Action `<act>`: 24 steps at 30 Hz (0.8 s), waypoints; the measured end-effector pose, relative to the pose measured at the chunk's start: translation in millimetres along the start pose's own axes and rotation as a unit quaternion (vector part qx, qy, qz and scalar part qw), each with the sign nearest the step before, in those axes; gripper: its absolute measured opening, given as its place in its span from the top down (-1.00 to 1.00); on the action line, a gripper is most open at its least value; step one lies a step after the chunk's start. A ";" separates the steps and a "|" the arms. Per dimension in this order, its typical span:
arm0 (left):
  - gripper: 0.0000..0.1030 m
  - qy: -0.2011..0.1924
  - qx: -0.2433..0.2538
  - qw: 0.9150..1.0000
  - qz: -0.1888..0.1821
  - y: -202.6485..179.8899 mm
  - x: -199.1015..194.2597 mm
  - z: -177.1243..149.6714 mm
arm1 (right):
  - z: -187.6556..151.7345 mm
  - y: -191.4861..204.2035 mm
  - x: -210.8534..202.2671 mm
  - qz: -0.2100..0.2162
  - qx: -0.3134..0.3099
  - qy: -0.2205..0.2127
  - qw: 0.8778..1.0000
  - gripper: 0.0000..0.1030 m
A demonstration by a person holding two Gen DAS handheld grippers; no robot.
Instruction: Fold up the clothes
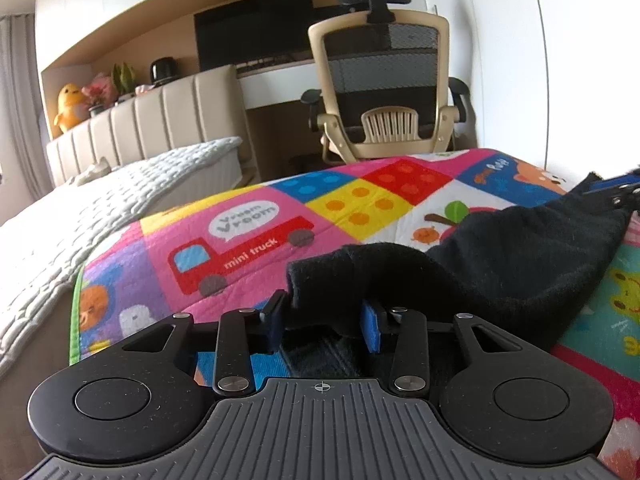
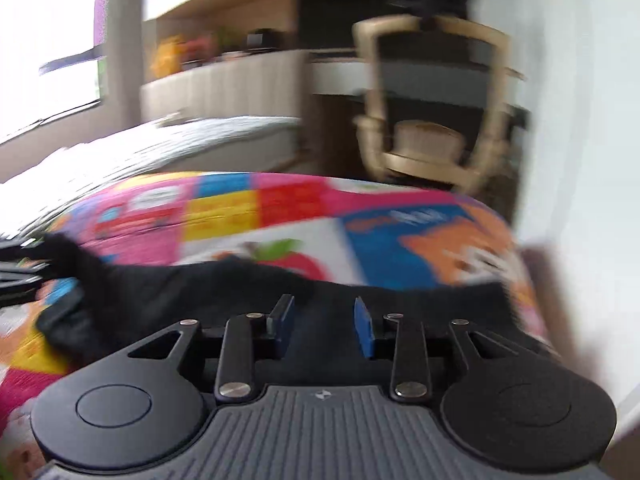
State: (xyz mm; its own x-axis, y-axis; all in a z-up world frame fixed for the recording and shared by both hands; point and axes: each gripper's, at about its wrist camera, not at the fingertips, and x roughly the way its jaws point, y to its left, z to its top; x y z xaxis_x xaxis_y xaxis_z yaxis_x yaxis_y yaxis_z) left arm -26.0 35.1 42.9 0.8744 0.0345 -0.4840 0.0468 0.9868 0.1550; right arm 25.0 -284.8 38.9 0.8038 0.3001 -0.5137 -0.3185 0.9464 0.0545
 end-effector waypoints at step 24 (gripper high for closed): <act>0.20 -0.022 -0.073 0.997 -0.012 9.1 -3.8 -7.3 | -21.3 -75.3 11.1 -0.064 0.218 0.064 0.972 0.63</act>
State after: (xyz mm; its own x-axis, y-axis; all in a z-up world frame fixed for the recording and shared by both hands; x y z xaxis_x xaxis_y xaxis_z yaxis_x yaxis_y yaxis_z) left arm -32.4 45.2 39.9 0.8942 0.0077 -0.4475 -0.0008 0.9999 0.0156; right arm 47.2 -355.3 10.8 0.7451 0.1847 -0.6409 0.0468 0.9441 0.3265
